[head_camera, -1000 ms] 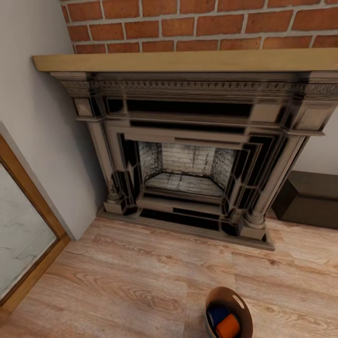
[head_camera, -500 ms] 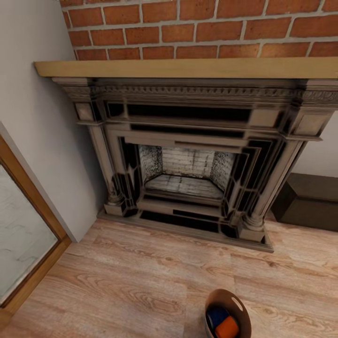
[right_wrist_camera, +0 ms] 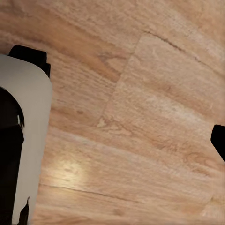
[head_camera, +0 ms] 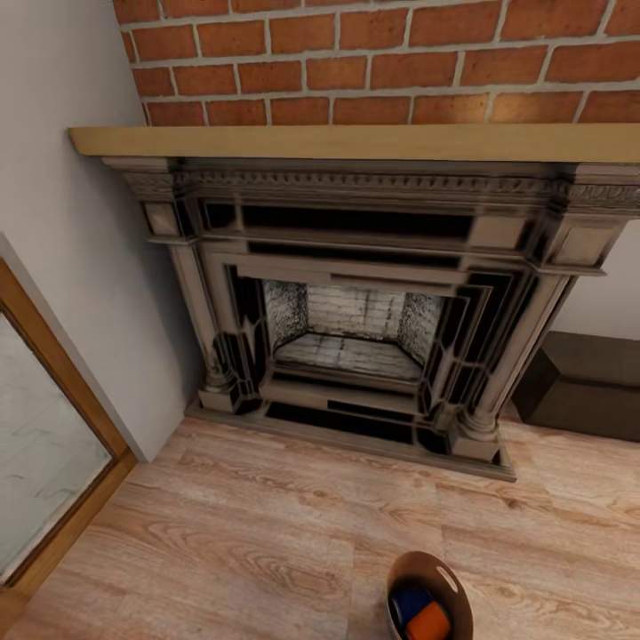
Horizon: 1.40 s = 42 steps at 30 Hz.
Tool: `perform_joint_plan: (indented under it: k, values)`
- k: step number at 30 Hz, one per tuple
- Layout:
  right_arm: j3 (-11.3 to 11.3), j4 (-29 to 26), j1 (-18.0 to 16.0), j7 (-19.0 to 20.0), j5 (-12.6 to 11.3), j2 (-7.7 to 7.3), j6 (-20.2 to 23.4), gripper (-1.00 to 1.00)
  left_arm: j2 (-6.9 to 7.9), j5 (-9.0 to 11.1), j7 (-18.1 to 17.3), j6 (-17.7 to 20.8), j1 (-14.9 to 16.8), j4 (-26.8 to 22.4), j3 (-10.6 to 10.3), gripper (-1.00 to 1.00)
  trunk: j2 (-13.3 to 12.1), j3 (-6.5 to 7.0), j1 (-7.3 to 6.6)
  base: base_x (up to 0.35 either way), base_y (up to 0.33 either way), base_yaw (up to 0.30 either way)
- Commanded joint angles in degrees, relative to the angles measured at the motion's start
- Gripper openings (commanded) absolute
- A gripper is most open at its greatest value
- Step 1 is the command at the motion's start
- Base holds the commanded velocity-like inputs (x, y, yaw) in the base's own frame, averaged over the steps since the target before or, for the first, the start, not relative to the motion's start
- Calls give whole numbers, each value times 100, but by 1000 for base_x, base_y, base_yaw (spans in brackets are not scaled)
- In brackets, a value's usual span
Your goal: Put the three can of soda from the living room inside the tash can in the kitchen.
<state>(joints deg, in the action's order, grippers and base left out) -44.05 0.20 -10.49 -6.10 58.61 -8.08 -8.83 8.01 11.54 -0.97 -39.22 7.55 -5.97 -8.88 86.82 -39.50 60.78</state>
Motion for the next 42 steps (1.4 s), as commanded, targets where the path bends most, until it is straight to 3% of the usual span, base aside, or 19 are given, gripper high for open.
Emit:
perform_joint_plan:
  k: [1, 4, 9, 17, 25, 42]
  values:
    - [-1, 17, 17, -3, -1, 0, -60, 100, 0, 1, 2, -18, -10, 34, -1, 100, -42, 19, -23, 0, 0, 0]
    - [-17, 153, 118, -17, -6, -1, -356, 100, -1, 0, 3, -65, -67, 403, 0, 100, -162, 73, -89, 0, 0, 0]
    - [-23, 197, 202, -21, -7, 1, -453, 100, 3, 3, 6, -67, -308, 600, 0, 100, -362, 162, -198, 0, 0, 0]
    - [-30, 215, 372, -22, -7, 8, -510, 100, 5, 6, -41, -74, -683, 666, 7, 100, -683, 306, -374, 0, 0, 0]
    - [-35, 217, 640, -22, -15, 57, -832, 100, 7, 39, -52, -77, -1107, 674, 30, 100, -1004, 450, -550, 0, 0, 0]
    - [-43, 219, 1071, -22, -9, 217, -883, 100, 3, 49, -44, -85, -1479, 678, 46, 100, -1686, 755, -923, 0, 0, 0]
